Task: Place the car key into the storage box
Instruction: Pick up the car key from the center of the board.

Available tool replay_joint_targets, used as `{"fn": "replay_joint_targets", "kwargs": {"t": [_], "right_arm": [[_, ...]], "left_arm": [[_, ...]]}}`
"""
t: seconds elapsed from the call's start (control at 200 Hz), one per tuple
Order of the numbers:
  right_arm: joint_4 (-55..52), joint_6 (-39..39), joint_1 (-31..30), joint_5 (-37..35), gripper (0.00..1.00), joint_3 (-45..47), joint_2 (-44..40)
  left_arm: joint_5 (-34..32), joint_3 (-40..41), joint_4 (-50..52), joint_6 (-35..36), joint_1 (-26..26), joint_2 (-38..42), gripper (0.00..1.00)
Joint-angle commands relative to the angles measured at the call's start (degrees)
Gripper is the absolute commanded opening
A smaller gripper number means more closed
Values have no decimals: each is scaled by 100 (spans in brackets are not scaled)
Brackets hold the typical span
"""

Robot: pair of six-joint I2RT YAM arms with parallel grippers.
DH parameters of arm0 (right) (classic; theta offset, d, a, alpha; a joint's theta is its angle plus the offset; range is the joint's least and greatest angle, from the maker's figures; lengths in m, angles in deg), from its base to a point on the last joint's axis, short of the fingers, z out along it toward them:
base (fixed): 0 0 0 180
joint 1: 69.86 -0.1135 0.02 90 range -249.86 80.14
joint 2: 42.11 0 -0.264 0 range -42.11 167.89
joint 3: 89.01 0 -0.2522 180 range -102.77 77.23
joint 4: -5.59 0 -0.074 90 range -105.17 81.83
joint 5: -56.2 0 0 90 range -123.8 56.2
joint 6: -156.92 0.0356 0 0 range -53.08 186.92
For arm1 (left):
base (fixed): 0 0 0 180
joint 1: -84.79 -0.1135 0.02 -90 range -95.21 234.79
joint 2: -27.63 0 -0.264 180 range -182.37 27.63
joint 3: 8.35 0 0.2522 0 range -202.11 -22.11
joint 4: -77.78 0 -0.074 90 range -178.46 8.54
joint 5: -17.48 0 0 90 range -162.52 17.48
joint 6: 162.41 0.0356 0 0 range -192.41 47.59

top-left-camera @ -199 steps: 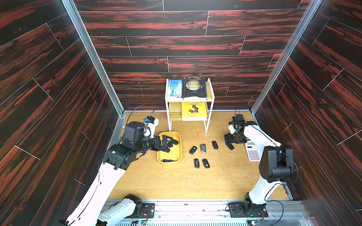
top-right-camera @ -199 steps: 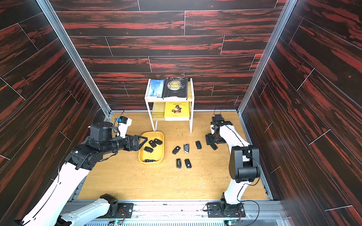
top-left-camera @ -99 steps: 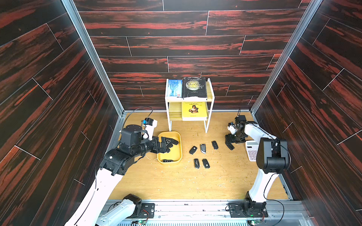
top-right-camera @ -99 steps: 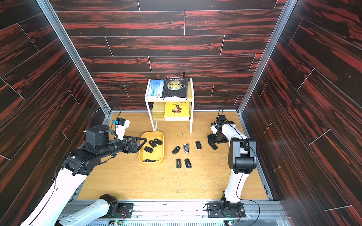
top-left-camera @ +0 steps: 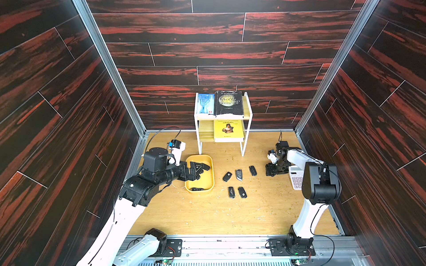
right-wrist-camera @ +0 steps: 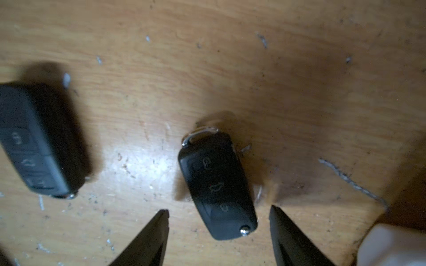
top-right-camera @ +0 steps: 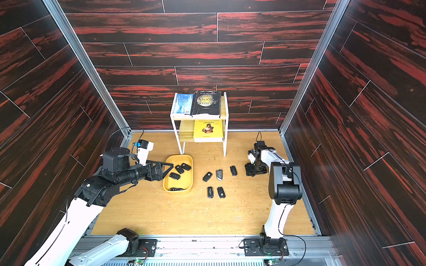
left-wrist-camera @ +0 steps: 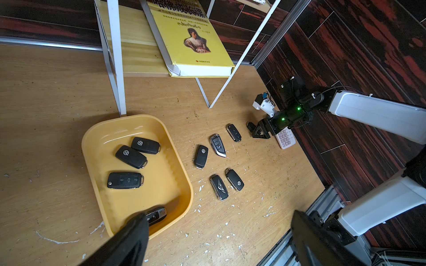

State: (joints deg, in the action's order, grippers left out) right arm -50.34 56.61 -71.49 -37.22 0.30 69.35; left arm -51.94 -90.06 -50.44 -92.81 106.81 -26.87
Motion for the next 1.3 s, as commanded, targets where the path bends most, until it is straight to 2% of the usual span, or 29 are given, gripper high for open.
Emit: {"fn": "replay_joint_targets", "kwargs": {"t": [0.0,0.396,0.631,0.716,0.756,0.942,1.007,1.062,1.147,1.182,1.222,1.232,1.242,1.252,1.298], "right_arm": [[-79,11,2,53,66,-182,213],[-88,12,-12,201,57,-377,652],[-270,10,-17,294,26,-547,831],[-293,19,-21,266,20,-518,824],[-275,29,-20,304,13,-492,807],[-283,177,-17,430,6,-614,599],[-287,301,-20,690,6,-749,387],[-309,453,-35,908,7,-863,163],[-206,715,-55,1527,9,-871,-288],[-126,831,-64,1798,9,-806,-508],[-45,945,-83,2065,9,-732,-754],[-21,978,-88,2142,10,-704,-803],[-2,1007,-91,2218,10,-678,-874],[23,1038,-92,2296,10,-647,-925],[157,1182,-101,2686,10,-472,-1221]], "left_arm": [[-18,57,-14,45,-31,140,100],[-14,105,-6,19,-31,115,100],[-23,115,-20,-6,-31,97,100],[-102,133,-52,-40,-31,90,100],[-156,149,-66,-59,-31,89,100],[-470,477,-368,-437,-31,65,97],[-599,636,-462,-588,-31,75,96],[-1028,812,-753,-910,-31,141,96],[-913,1012,-964,-742,-10,175,96],[-790,1117,-1066,-644,18,212,91],[-545,1350,-1375,-396,47,302,80],[-480,1428,-1481,-318,59,342,84],[-435,1524,-1629,-245,68,383,94],[-343,1614,-1776,-181,79,415,99],[-107,2093,-2536,122,141,568,100]]}}
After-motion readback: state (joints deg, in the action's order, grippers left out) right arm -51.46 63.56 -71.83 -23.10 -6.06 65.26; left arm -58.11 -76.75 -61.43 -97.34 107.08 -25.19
